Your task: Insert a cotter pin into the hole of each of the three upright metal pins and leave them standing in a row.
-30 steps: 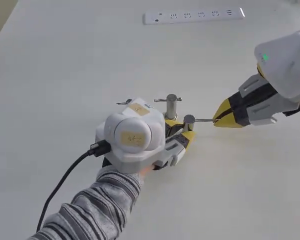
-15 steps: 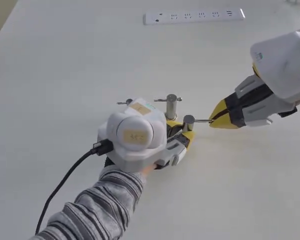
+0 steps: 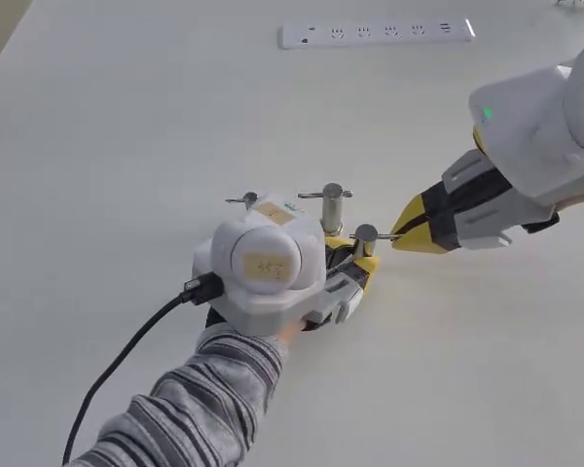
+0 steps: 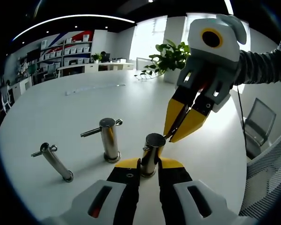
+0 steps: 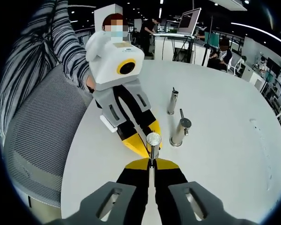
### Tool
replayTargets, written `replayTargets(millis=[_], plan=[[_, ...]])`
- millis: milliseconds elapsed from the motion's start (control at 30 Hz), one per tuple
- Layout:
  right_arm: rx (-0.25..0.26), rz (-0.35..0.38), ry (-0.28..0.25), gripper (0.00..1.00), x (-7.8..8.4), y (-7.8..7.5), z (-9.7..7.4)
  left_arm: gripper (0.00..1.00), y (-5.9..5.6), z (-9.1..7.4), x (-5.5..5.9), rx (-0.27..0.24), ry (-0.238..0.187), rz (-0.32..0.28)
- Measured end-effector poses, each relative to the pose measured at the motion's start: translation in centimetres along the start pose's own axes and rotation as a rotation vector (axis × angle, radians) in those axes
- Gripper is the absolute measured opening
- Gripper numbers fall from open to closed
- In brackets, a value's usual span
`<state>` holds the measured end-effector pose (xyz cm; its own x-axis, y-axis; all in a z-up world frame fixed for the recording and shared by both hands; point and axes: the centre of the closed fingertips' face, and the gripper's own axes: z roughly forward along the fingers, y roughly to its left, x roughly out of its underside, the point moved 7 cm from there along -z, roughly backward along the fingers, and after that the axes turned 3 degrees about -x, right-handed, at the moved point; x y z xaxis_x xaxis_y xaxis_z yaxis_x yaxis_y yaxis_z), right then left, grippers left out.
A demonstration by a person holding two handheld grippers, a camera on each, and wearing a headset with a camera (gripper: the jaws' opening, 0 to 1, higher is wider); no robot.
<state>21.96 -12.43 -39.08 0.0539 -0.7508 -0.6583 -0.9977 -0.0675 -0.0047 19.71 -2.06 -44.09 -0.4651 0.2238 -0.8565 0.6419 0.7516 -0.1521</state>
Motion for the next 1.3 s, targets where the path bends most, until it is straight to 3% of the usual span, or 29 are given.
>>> replayTargets(millis=[233,367,500,733,900,1300], plan=[[0.017,-0.034,0.012,0.0,-0.4,0.1,0.4,0.11,-0.1,0.0,0.1,-0.008,-0.001,-0.011],[0.027,-0.018,0.0,0.01,-0.2,-0.3,0.2,0.11,-0.1,0.1,0.1,-0.011,0.0,-0.017],[0.064,0.01,-0.012,0.11,0.0,-0.7,-0.4,0.11,-0.1,0.1,0.1,-0.012,0.001,-0.022],[0.074,0.058,-0.034,0.05,0.5,-0.4,-1.5,0.11,0.0,0.1,0.2,-0.016,0.005,-0.026],[0.064,0.083,-0.048,0.0,0.5,-0.3,-1.3,0.11,0.0,0.1,0.2,-0.02,0.008,-0.038],[0.056,0.082,-0.06,0.0,-0.2,-0.3,-0.7,0.11,-0.1,0.1,0.3,-0.035,0.009,-0.054]])
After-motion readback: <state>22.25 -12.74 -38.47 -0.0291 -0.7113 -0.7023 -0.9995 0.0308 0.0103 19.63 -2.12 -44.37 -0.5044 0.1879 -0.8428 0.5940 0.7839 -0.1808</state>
